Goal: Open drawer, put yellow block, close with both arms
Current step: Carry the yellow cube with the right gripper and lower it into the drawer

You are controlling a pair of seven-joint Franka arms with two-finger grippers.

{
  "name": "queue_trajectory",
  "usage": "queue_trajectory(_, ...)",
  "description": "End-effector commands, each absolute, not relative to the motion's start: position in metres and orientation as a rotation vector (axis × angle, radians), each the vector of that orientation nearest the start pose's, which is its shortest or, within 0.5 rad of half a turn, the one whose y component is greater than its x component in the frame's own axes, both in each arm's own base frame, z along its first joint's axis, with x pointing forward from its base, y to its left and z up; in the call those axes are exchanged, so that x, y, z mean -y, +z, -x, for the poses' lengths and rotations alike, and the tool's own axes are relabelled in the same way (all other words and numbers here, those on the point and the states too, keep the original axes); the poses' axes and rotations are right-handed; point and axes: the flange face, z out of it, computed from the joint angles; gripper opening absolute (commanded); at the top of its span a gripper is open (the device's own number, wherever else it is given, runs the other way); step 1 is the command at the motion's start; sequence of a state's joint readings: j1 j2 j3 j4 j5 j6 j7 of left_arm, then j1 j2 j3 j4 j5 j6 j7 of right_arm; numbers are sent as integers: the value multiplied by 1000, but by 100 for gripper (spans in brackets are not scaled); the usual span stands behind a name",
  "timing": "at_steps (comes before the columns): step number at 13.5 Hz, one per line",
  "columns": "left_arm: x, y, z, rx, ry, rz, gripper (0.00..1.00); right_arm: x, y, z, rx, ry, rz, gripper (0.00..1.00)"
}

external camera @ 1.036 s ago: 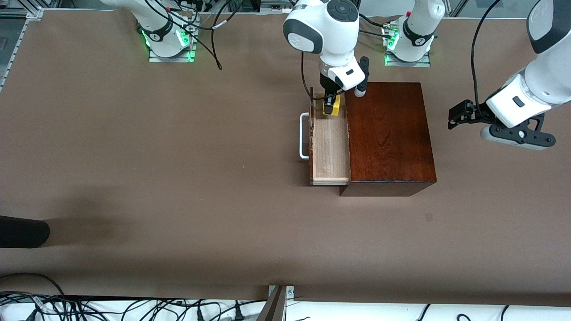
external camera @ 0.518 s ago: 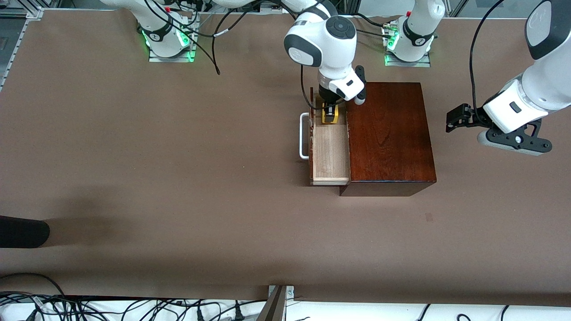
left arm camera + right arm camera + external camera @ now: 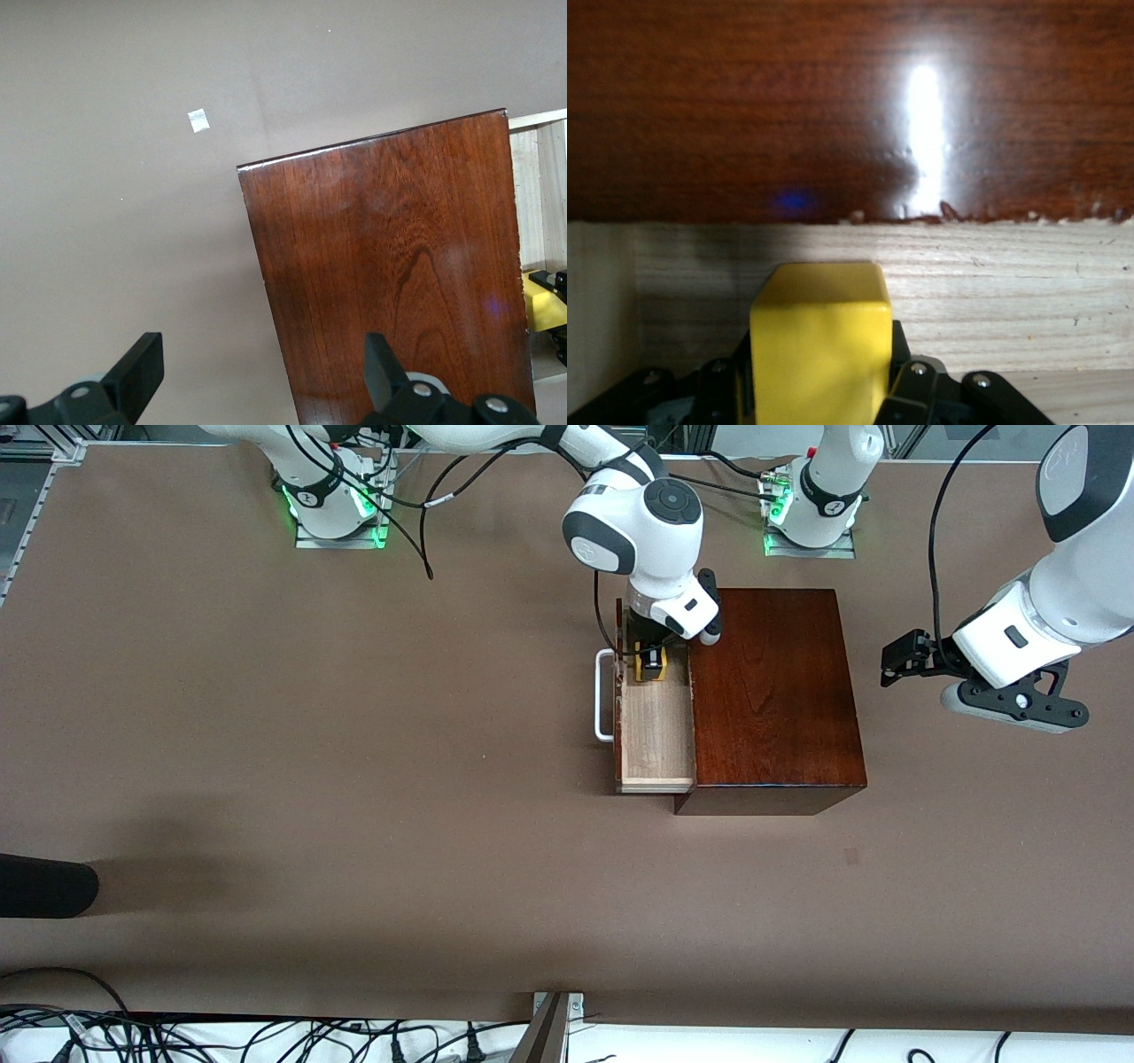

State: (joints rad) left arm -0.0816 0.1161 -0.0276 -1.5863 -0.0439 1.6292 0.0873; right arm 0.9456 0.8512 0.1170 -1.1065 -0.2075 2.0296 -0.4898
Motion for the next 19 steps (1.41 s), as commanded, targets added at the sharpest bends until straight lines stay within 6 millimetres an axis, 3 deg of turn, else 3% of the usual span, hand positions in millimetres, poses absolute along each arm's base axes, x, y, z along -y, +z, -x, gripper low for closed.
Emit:
queue_trajectory(1,70,562,-589,-317,126,3177,100,-653,310,-418,-2208,148,-2101,0)
queue_trajectory(3,70,562,-589,-317,126,3177,100,-650,301,-416,-2208,118,-2099,1)
queue_trajectory(12,70,562,-589,-317,126,3177,100,-642,305,-424,-2218,90,-2079,4)
queue_trajectory(13,70,562,-589,-317,126,3177,100,-641,306,-425,-2217,91,-2084,18)
queue_trajectory(14,70,562,-589,-317,126,3177,100,-642,310,-425,-2213,96,-2098,98)
queue_trajectory(16,70,562,-589,-317,126,3177,100,-642,323,-423,-2207,94,-2107,100)
queue_trajectory(18,70,562,-589,-317,126,3177,100,-641,372,-424,-2185,131,-2145,100)
queue_trajectory(19,70,562,-589,-317,126,3177,100,-638,387,-423,-2180,123,-2144,100)
